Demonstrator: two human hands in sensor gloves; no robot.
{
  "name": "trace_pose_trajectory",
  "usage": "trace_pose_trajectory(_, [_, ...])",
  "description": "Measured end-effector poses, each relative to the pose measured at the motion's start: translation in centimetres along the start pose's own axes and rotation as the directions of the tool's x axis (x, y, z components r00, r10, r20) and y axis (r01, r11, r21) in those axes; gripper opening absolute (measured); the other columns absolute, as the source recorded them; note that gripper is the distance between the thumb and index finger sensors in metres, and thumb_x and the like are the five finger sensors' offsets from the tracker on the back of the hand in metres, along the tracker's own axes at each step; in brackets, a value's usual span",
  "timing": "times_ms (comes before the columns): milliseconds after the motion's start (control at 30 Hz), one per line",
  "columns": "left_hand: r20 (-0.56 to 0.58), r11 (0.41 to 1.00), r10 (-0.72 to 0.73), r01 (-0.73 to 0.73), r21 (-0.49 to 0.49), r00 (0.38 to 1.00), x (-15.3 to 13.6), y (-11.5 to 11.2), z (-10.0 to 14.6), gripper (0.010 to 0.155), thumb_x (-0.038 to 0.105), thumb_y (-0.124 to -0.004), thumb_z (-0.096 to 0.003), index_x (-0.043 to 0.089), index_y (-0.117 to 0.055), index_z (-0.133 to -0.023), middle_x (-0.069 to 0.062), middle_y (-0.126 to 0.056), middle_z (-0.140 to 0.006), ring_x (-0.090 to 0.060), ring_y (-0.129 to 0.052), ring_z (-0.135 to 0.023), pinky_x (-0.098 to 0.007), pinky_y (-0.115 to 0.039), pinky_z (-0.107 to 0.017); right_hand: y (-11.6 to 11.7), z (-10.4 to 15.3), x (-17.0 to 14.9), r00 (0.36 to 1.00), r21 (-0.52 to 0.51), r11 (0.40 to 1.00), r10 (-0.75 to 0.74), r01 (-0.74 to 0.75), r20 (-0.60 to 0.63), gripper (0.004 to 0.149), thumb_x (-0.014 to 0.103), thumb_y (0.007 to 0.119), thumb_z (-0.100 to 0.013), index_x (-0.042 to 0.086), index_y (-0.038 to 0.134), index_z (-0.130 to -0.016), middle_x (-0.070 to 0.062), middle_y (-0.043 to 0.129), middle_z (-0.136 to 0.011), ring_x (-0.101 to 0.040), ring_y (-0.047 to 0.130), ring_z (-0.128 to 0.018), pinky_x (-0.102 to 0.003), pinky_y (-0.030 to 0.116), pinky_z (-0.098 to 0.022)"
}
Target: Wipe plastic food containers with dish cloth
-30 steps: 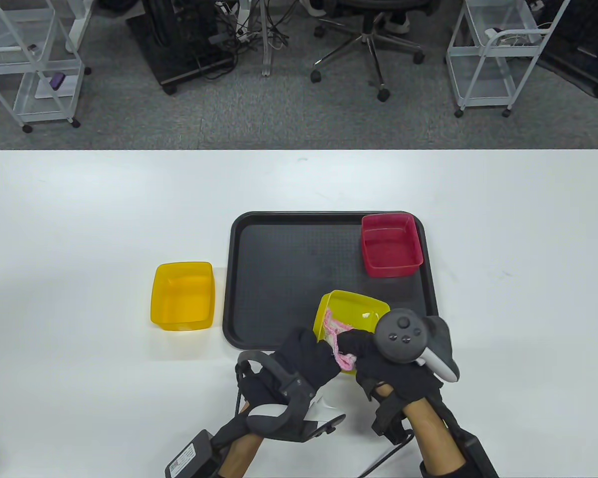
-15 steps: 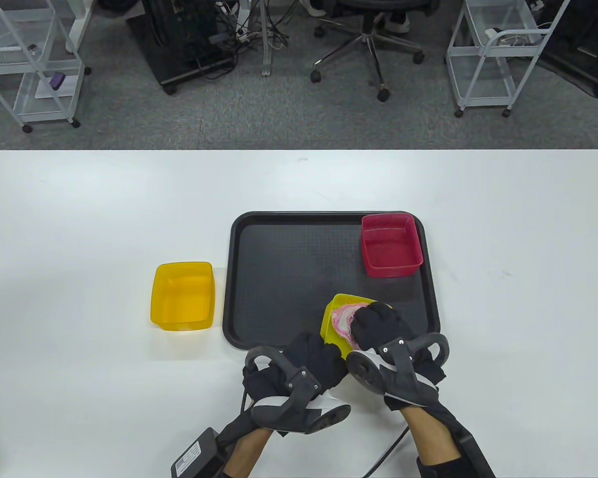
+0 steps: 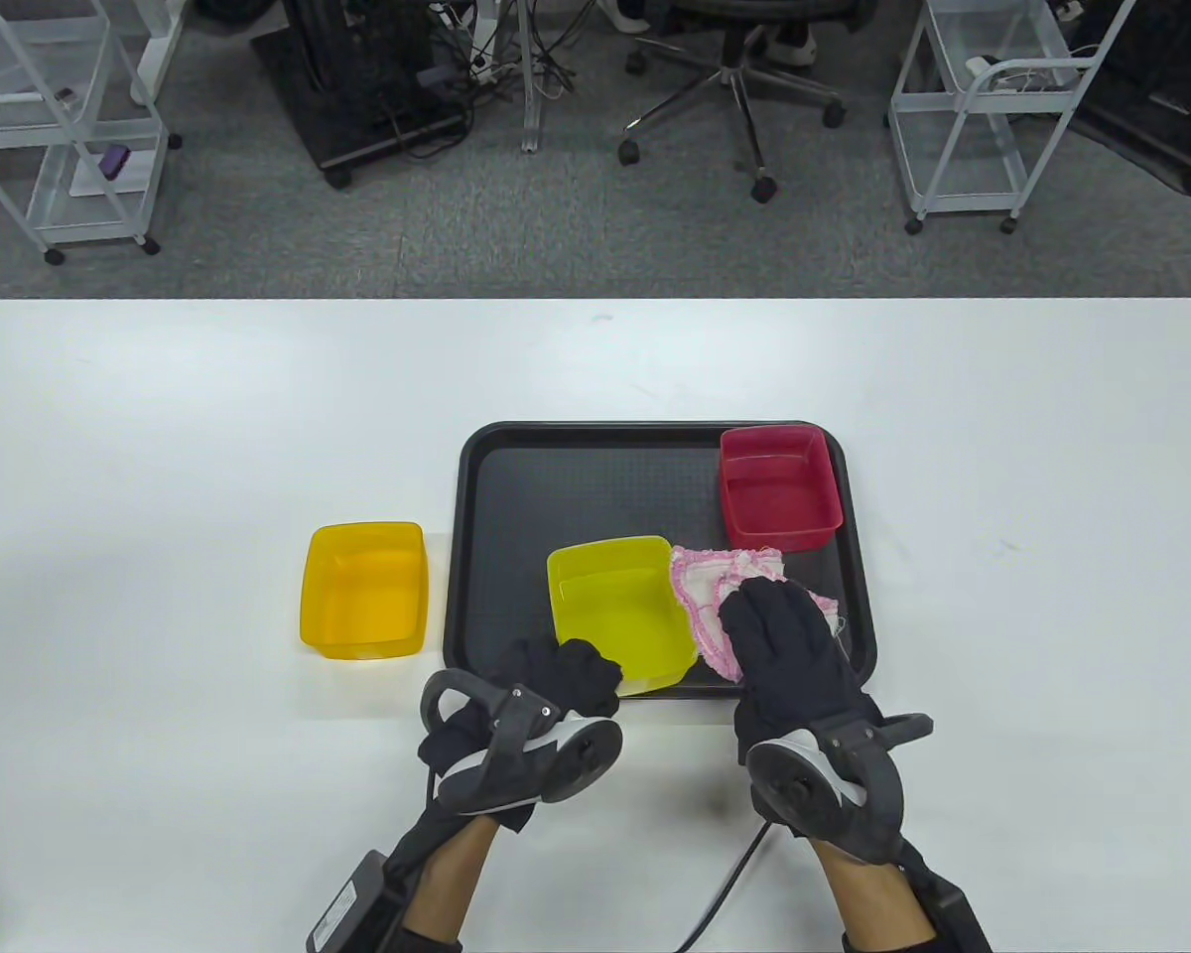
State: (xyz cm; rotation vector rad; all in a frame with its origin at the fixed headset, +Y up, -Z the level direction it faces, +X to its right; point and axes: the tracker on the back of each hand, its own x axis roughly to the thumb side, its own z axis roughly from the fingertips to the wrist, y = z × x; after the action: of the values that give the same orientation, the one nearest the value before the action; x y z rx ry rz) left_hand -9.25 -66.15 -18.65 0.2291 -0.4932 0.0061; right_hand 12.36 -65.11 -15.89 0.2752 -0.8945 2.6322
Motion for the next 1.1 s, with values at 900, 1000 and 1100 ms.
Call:
trace_pose_trajectory(900, [-0.062,0.953,0.25,-0.234,0.194,0.966,0.5,1.5,0.7,0.038,0.052,-0.082,-0.0486,0.025,-0.095,-0.072,0.004,-0.1,-0.072,-0.031,-0.109,-0.057,-0.047,-0.095,-0.052,3.0,0.9,-1.8,0.74,-0.002,0.769,-0.617,0.64,-0.269,0.047,0.006,0.074,-0.044,0.011,0.071,-0.091,-0.023,0.069,-0.097,-0.048,0.076,-0.083,-0.056,0.076,-0.054])
trace_pose_trajectory(1000, [0.021,0.959,0.184,-0.184,0.214,0.983,1.1,2.0,1.0,0.04,0.056,-0.081,-0.0469,0.026,-0.096,-0.067,0.006,-0.102,-0.068,-0.029,-0.11,-0.053,-0.046,-0.097,-0.05,3.4,0.8,-4.0,0.597,0.002,0.629,-0.736,0.777,-0.319,0.045,0.004,0.073,-0.044,0.012,0.075,-0.088,-0.021,0.073,-0.096,-0.048,0.076,-0.084,-0.059,0.074,-0.054])
trace_pose_trajectory(1100, [0.128,0.941,0.254,-0.275,0.196,0.959,1.1,2.4,1.1,0.04,0.058,-0.082,-0.0451,0.027,-0.097,-0.065,0.007,-0.103,-0.066,-0.029,-0.11,-0.052,-0.046,-0.096,-0.05,3.8,0.9,-5.6,0.508,-0.008,0.547,-0.783,0.837,-0.36,0.045,0.004,0.073,-0.045,0.013,0.075,-0.089,-0.021,0.072,-0.098,-0.049,0.074,-0.085,-0.06,0.072,-0.055])
